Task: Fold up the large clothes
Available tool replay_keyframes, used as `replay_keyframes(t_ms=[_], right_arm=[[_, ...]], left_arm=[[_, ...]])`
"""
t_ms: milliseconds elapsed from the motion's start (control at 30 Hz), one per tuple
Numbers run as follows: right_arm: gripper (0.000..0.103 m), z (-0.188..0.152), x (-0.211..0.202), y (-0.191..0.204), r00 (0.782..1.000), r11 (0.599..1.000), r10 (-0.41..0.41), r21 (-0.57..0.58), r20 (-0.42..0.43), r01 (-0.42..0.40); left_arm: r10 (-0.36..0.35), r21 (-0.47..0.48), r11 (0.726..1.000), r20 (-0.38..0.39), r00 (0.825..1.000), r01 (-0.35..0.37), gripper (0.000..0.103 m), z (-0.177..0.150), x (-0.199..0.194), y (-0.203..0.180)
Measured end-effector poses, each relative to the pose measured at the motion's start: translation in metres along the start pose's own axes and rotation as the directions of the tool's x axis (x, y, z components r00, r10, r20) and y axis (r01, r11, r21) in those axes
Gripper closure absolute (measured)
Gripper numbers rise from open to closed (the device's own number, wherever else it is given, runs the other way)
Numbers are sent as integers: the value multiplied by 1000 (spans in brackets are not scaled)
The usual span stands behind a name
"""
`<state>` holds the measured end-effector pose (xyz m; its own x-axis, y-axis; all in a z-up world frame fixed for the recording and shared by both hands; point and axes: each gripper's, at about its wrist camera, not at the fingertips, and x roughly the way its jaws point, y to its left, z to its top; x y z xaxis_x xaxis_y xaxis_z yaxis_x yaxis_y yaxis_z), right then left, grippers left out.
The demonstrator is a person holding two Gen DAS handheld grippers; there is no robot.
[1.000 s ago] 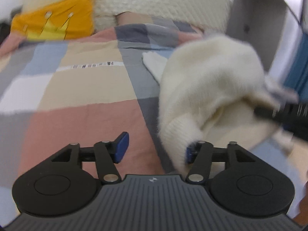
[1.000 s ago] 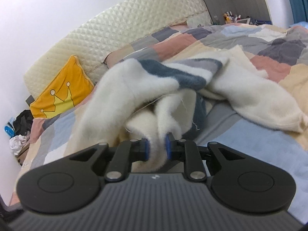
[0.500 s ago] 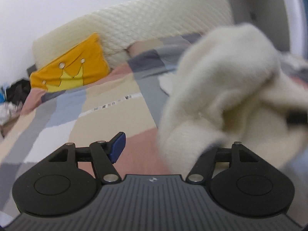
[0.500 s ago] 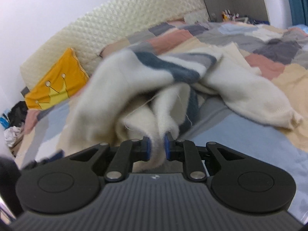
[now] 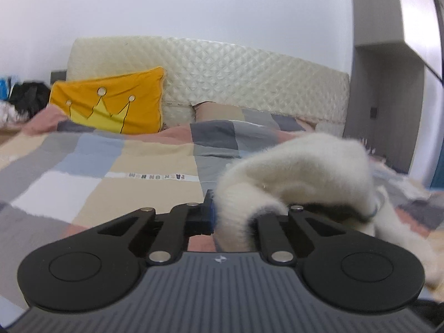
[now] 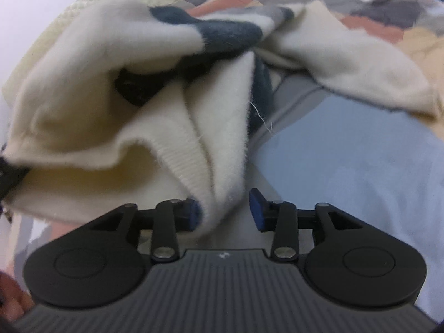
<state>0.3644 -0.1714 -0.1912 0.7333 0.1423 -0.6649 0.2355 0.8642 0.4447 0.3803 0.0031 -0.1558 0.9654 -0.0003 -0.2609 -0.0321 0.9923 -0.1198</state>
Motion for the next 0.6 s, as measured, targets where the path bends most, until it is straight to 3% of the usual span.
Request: replay_keyframes(t_ms=[67, 133, 200, 267, 433, 600], right_arm=[[60, 2, 7, -7, 999, 997, 39, 65, -30, -37], [78, 6, 4, -10, 999, 993, 52, 102, -4, -51], [85, 13, -11, -1, 998, 998, 34, 45, 58, -37], [87, 22, -33, 9, 988, 999, 31, -36, 151, -25], [88, 65, -98, 31, 937, 987, 88, -154, 338, -37], [89, 119, -160, 51, 900, 973, 164, -217, 403, -80]], left_arm=[[0, -41, 999, 1, 1000, 0, 93, 2, -3, 3], [-2, -93, 996, -8, 1000, 1, 93, 3, -4, 8], [-4, -144, 990, -15, 1000, 2, 94, 5, -4, 12], [-8, -170, 985, -5, 1000, 7, 95, 13, -10, 12], [-60, -209, 975, 66, 996, 73, 95, 52, -35, 2], [-98, -250, 959, 152, 984, 134, 95, 120, -73, -18]])
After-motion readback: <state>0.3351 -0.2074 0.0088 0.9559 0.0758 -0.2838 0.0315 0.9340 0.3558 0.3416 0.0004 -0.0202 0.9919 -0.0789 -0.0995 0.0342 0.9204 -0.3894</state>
